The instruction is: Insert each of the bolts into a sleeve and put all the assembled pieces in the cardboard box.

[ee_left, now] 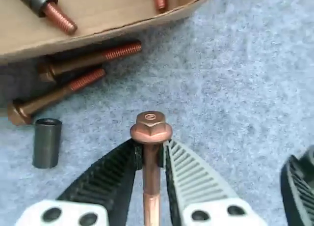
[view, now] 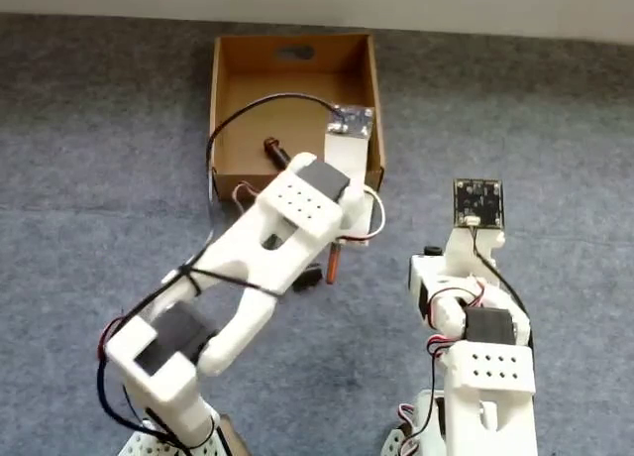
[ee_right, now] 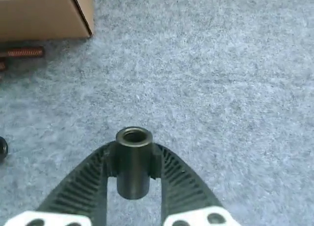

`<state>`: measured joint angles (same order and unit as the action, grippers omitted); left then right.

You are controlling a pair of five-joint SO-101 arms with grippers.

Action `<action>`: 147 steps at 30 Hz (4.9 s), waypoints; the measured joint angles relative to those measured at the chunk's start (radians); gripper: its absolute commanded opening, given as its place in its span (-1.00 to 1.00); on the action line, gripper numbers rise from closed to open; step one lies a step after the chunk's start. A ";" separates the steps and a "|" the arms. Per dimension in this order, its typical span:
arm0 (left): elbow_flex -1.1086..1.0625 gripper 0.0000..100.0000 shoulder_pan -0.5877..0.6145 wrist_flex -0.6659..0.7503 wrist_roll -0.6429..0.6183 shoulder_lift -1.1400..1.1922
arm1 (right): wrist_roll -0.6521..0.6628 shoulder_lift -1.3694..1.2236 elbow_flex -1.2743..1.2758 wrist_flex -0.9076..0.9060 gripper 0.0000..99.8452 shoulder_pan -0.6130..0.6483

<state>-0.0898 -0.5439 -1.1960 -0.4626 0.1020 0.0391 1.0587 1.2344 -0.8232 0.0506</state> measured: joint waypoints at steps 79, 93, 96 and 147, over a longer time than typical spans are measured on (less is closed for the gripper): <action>-0.756 -0.98 -0.146 1.372 0.324 -0.740 | -0.002 0.548 0.442 0.764 -0.99 0.143; -0.683 -0.98 -0.144 1.389 0.321 -0.559 | -0.002 0.546 0.442 0.763 -0.99 0.138; -0.681 -0.98 -0.143 1.389 0.316 -0.554 | -0.002 0.546 0.442 0.763 -0.99 0.137; -0.525 -0.53 -0.144 0.888 0.290 -0.551 | -0.002 0.548 0.442 0.764 -0.99 0.143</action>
<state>-0.6145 -0.6882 -0.3076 -0.1726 -0.4488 0.0376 1.6065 1.6763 -0.0591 0.1933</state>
